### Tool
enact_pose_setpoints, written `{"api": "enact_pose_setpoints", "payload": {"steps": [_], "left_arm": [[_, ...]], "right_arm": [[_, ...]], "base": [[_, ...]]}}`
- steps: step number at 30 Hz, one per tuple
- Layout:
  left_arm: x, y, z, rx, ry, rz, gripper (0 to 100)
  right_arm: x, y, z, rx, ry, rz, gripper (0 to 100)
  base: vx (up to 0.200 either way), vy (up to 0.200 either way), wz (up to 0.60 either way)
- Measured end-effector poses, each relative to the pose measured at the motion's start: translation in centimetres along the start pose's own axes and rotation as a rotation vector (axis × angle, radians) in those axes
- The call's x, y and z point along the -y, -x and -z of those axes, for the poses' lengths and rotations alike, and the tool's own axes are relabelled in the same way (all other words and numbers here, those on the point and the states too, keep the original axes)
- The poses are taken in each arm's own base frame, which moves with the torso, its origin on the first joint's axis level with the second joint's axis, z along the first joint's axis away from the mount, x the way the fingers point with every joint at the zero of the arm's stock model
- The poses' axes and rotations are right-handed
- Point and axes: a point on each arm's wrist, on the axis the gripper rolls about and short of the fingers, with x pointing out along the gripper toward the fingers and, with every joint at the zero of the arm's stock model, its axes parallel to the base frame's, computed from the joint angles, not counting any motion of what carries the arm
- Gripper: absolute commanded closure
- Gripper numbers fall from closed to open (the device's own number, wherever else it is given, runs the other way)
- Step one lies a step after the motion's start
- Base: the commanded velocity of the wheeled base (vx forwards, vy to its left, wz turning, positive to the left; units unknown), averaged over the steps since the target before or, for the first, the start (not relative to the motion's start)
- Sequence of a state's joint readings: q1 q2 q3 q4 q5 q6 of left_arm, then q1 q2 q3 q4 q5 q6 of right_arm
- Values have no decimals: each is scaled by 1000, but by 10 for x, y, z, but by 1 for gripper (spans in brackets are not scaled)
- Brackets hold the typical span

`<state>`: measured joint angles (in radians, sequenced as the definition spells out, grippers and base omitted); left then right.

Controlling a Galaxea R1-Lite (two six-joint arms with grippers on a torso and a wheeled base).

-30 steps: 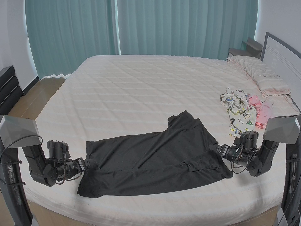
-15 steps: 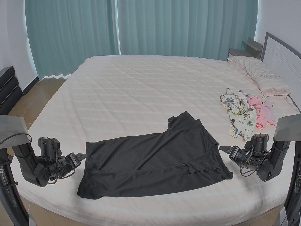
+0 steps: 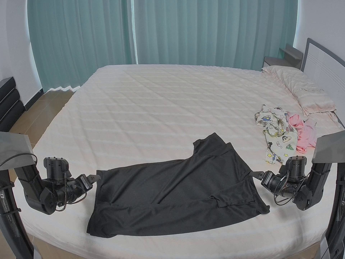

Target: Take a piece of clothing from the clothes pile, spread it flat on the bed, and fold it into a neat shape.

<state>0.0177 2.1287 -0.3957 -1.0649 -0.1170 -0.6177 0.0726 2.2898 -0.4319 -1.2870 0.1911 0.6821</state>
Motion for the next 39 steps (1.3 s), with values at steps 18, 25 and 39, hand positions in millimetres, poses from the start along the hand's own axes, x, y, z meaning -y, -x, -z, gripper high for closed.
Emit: {"api": "enact_pose_setpoints", "payload": {"steps": [18, 25, 39], "left_arm": [[11, -84, -27, 87, -23, 69, 0], [8, -102, -22, 80, -21, 68, 100], [13, -103, -36, 291, -27, 92, 100]], "right_arm": [[-2, 3, 9, -8, 15, -16, 0], [-1, 2, 10, -11, 15, -14, 0], [-7, -4, 5, 8, 38, -32, 0]], "base": [[0, 0, 0], [0, 0, 0], [0, 0, 0]]}}
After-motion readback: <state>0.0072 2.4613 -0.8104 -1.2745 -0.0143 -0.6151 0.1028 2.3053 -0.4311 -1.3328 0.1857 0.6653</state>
